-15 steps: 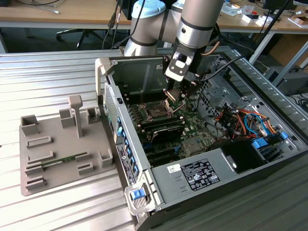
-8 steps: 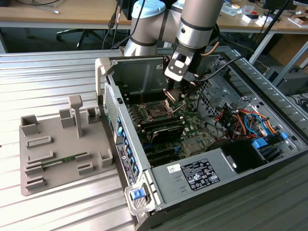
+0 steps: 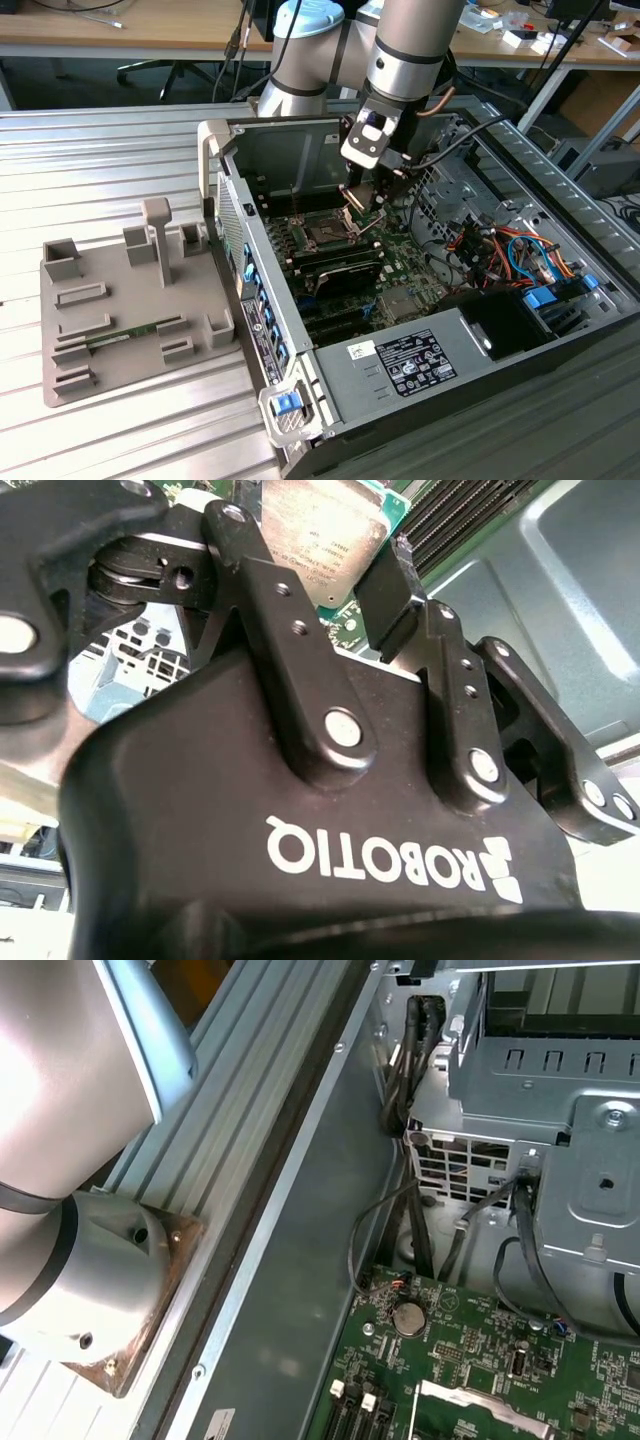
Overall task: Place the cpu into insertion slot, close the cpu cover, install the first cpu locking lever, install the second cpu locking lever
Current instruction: 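Place the cpu into insertion slot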
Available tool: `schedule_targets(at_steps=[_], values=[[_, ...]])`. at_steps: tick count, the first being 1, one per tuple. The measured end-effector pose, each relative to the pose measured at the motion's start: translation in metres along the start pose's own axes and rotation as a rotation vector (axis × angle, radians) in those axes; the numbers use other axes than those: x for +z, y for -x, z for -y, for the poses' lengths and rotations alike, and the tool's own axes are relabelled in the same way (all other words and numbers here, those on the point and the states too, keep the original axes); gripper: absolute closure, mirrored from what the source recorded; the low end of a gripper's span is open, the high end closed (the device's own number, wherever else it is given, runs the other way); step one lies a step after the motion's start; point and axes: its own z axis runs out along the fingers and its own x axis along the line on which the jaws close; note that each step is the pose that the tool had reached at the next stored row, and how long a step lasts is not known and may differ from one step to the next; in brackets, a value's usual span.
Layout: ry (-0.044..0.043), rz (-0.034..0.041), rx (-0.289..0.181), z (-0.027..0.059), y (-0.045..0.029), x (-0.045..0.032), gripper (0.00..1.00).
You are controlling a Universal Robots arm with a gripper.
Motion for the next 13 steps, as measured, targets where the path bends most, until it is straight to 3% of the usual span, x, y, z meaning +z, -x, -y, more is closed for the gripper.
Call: schedule_targets(at_steps=[13], values=[[-0.0014,0.0043,0.043,0.0,0.0,0.0004,0.46]])
